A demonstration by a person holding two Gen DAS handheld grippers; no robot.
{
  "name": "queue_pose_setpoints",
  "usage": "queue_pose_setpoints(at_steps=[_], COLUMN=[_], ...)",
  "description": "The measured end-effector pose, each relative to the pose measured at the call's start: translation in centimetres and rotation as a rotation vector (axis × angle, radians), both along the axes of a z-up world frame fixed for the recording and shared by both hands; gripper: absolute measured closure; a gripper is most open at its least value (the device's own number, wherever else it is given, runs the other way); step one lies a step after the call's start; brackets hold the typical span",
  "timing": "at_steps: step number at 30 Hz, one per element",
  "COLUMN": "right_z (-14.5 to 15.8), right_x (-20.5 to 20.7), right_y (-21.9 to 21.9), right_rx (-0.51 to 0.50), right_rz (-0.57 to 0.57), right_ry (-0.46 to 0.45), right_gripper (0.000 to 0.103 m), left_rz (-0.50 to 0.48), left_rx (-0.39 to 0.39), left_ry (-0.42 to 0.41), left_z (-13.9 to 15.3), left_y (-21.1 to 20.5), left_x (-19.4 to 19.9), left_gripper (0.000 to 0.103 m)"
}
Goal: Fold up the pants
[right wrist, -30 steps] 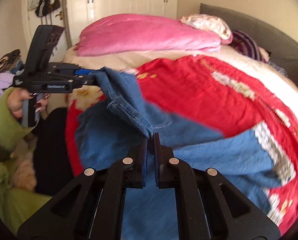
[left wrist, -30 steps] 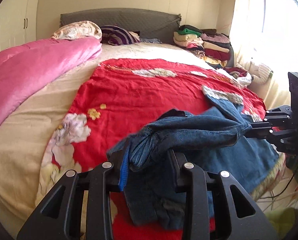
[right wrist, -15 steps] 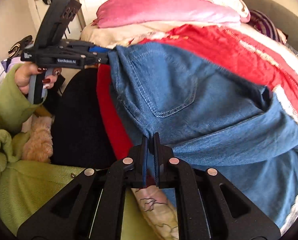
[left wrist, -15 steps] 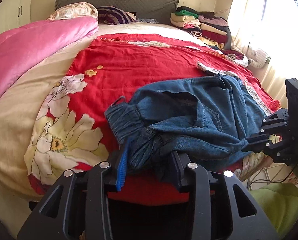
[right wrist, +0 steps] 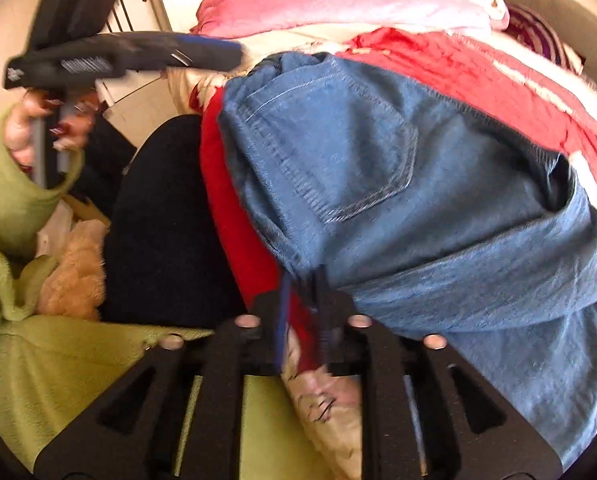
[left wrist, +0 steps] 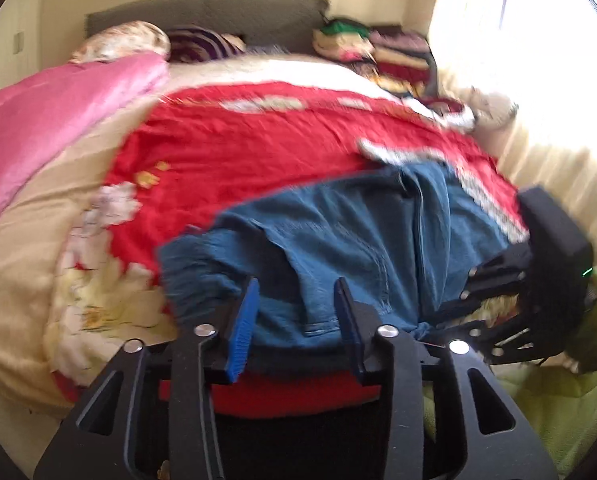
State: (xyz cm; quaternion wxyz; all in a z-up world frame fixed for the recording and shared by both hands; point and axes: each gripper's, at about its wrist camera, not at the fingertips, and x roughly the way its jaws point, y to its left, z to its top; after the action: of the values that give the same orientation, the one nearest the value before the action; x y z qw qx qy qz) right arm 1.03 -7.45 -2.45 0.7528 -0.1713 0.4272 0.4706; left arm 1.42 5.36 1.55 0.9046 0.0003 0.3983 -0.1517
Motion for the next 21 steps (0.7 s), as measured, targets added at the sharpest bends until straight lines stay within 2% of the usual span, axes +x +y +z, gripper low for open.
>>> queue_pose_setpoints(at_steps=[3, 6, 8, 12, 15, 17, 18, 19, 21], right_z=[2.3, 3.2, 2.2, -1.2, -0.7, 0.9, 2.0, 3.0, 4.8], right_x=[-1.1, -0.6, 0.6, 2.4, 2.4, 2.5, 2.6, 2.7, 3.4], right_y=[-0.5, -0.4, 0.3, 1.6, 1.0, -0.4, -1.4, -2.5, -4.2], right_rx=[0.059, 0.095, 0.062, -0.045, -0.011, 0.027, 0.044, 0.064, 0.093], right_rz=[0.01, -0.034, -0.069, -0.105, -0.113, -0.135, -0.153, -0.18, -0.237], right_ry=[-0.058, -0.116, -0.101, -0.008, 0.008, -0.023, -0.043, -0.065, -0.091], right_gripper=[0.089, 0.088, 0.088, 0.088, 0.087, 0.083, 0.079, 0.075, 0.07], left_rz=[0.007, 0.022, 0.023, 0.027, 0.036, 0.037, 0.039, 0.041, 0.04], left_rx=[0.037, 0.023, 0.015, -0.021, -0.058, -0.098, -0.105, -0.095, -0.079], left_ry=[0.097, 0.117, 0.116, 0.116, 0.108, 0.093, 0.072, 0.045, 0.003], left_z=[-3.4, -4.9, -4.9, -5.1, -4.7, -3.6, -2.8, -1.8, -0.4], left_y=[-0.7, -0.4, -0.2, 0.2, 0.5, 0.7, 0.7, 0.6, 0.3], left_x=[1.6, 1.9, 1.9, 1.8, 1.6, 1.3, 1.0, 0.7, 0.4], left_gripper=[0.069, 0.07, 0.07, 0.07, 0.071, 0.066, 0.06, 0.055, 0.051])
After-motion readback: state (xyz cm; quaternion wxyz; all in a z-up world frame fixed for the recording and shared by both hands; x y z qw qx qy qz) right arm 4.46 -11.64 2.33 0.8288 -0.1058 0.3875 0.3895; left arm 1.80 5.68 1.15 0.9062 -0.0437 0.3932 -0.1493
